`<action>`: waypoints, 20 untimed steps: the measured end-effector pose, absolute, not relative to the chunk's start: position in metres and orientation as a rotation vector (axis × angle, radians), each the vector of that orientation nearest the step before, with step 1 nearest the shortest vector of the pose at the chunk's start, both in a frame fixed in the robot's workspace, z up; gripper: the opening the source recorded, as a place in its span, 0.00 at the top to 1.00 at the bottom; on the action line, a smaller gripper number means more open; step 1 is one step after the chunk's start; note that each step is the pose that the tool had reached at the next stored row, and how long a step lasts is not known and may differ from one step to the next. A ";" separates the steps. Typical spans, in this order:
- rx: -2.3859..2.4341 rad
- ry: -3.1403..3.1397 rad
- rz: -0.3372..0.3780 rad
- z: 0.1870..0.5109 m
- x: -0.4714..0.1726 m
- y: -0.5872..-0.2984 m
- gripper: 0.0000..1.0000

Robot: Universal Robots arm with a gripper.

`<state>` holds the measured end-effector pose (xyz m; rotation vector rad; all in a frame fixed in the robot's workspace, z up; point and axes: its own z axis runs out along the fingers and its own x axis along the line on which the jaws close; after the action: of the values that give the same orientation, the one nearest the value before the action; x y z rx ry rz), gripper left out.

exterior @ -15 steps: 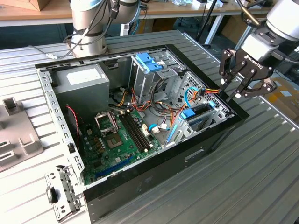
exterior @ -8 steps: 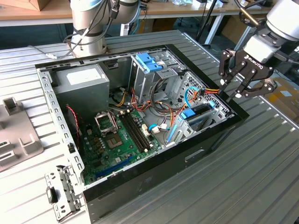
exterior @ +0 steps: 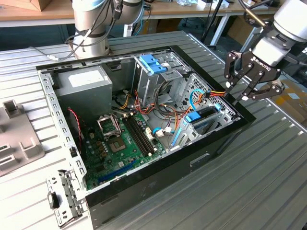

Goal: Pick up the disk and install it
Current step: 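Insert the first disk wire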

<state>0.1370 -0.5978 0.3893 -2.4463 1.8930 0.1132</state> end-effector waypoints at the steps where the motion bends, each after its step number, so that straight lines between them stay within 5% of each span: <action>1: -2.453 1.885 0.113 0.389 0.137 -0.598 0.64; 20: -2.615 1.665 0.119 0.389 0.137 -0.598 0.64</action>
<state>0.1370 -0.5978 0.3893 -2.6150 1.6645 0.1195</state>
